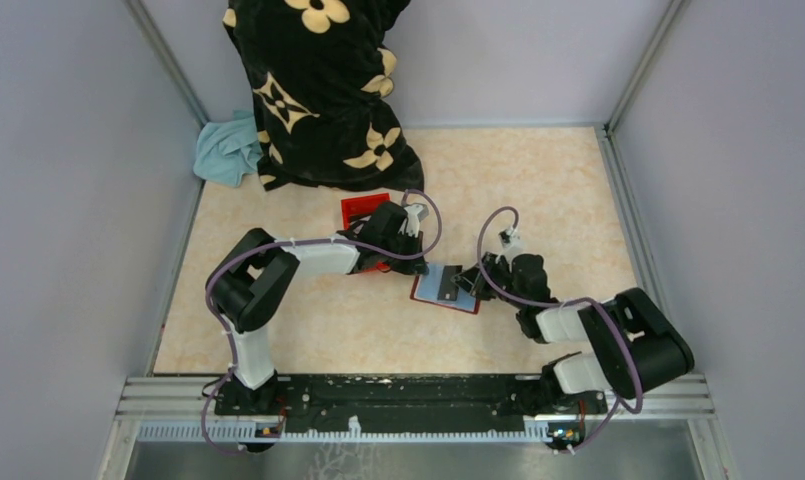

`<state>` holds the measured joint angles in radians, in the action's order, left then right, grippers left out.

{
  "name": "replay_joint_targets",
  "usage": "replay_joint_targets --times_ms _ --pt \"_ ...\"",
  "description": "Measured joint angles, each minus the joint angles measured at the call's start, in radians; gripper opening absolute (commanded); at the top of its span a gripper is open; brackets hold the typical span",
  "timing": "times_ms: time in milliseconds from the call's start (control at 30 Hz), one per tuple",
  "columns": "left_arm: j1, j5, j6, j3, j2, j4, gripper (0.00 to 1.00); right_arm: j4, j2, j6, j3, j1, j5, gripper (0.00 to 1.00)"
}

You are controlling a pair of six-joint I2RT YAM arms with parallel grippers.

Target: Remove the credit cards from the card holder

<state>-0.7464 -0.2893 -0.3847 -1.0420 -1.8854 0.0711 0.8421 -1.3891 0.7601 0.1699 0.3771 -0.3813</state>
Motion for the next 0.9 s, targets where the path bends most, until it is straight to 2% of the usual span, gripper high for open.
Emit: replay_joint_targets --times_ms 67,433,600,700,900 --pt "0.0 0.0 0.0 0.0 0.0 0.0 0.0 -0.048 0.037 -0.018 0.0 0.0 0.016 0.03" --pt "0.0 -0.002 -0.003 0.0 0.0 0.0 0.0 -0.236 0.175 -0.081 0.0 -0.001 0.086 0.0" --pt "0.0 -0.007 -0.004 0.0 -0.002 0.0 0.0 -0.302 0.229 -0.101 0.0 -0.001 0.11 0.16" --pt "0.0 -0.01 -0.004 0.0 -0.003 0.0 0.0 -0.332 0.249 -0.114 0.0 -0.005 0.124 0.17" --pt "0.0 -0.012 -0.005 0.0 -0.004 0.0 0.0 -0.352 0.254 -0.123 0.0 -0.008 0.135 0.0"
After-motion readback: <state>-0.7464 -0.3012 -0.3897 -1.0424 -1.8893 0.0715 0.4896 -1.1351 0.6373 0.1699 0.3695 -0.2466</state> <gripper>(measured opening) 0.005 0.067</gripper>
